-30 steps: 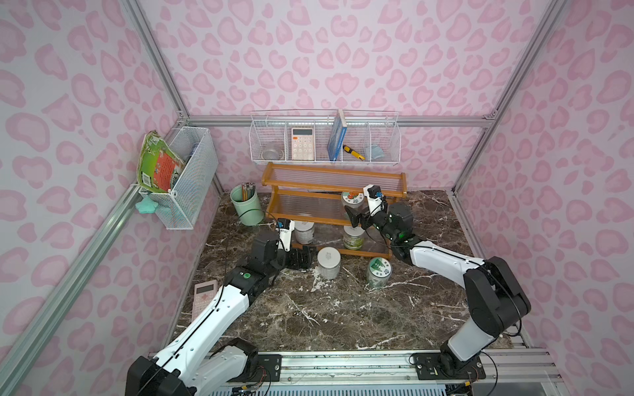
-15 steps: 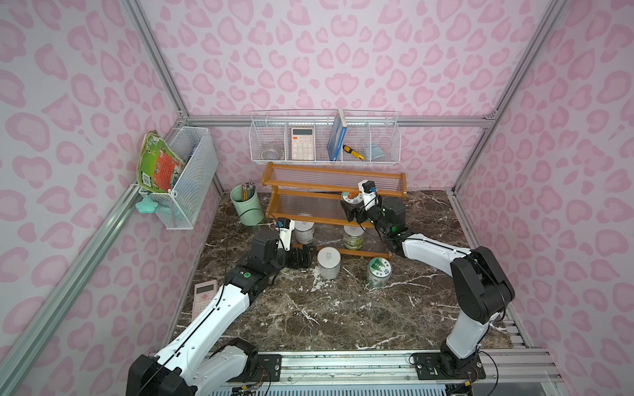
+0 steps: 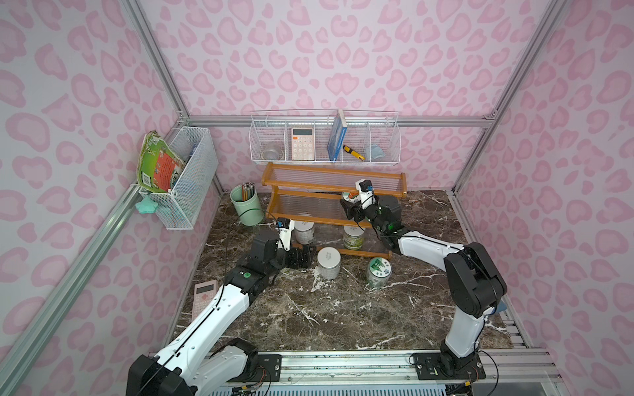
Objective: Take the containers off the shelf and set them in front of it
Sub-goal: 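Pick up a container from the shelf.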
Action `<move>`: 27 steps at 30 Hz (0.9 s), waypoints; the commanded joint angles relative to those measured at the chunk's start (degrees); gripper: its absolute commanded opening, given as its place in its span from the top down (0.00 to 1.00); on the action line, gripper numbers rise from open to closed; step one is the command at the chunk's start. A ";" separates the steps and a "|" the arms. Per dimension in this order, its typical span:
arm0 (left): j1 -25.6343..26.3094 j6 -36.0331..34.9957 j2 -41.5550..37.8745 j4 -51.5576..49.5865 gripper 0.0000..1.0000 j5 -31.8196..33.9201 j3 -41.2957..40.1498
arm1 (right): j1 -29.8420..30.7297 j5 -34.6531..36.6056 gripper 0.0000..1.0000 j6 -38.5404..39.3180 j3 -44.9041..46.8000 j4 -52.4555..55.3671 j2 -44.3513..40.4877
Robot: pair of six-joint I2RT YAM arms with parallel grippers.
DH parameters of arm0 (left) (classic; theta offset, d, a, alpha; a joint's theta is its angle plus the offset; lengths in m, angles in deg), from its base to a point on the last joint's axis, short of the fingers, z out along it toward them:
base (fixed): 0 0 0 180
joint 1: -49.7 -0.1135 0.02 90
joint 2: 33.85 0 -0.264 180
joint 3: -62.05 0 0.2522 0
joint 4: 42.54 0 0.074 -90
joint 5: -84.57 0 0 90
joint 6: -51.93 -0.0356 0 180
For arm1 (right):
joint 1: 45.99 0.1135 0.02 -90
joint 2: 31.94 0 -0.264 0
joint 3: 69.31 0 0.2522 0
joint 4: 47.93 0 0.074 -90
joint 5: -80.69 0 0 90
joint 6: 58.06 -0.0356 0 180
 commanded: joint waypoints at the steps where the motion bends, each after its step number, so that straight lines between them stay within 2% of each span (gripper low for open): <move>1: -0.16 0.40 0.21 0.27 0.01 -0.05 0.13 | -0.09 0.45 0.24 -0.05 0.31 -0.74 -0.81; 17: -0.25 0.43 1.34 -1.00 0.01 1.56 1.45 | 0.73 -2.06 0.25 -1.72 9.04 1.38 -11.96; 27: -0.25 1.36 0.47 -1.88 0.01 2.53 0.81 | 5.37 0.76 0.25 -0.76 22.14 4.52 -28.51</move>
